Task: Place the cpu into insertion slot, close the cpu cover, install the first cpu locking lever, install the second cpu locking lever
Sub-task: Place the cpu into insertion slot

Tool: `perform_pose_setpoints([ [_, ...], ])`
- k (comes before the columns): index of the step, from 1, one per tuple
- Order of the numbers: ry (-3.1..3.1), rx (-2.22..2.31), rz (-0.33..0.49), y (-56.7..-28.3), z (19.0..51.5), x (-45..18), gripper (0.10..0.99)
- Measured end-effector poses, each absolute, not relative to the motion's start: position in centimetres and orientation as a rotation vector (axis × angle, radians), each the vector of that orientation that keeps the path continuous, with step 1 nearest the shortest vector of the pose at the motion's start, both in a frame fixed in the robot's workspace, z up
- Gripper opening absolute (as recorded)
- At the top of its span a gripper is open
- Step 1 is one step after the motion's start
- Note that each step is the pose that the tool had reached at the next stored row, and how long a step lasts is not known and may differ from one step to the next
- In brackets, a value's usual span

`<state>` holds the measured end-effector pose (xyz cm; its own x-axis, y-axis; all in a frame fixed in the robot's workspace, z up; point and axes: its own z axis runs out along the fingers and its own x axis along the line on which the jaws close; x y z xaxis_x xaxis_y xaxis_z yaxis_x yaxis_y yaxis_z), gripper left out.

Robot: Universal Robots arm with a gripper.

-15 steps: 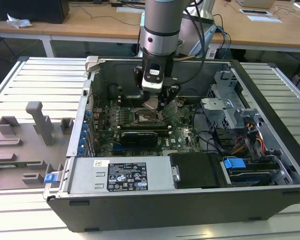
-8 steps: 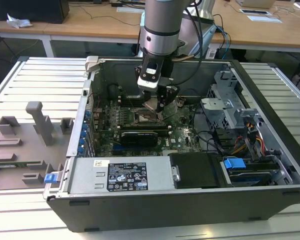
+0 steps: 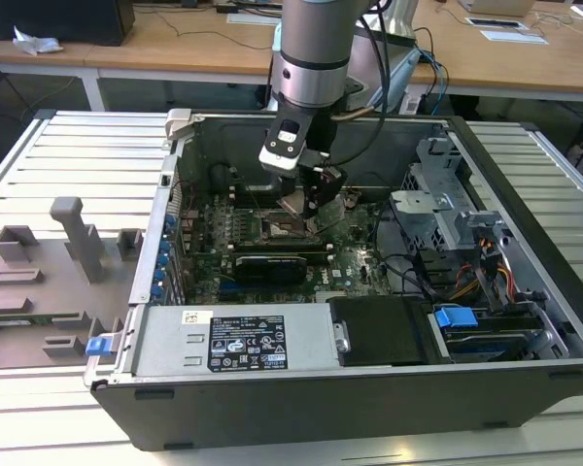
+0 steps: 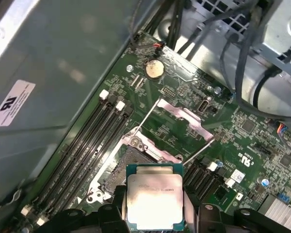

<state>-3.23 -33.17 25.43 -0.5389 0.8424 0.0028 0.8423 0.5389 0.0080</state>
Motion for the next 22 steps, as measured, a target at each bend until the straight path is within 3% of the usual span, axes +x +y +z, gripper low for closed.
perform_pose_setpoints([
  [22, 2.475, 1.924, 0.002, -33.18, 25.4, -3.23, 0.545],
])
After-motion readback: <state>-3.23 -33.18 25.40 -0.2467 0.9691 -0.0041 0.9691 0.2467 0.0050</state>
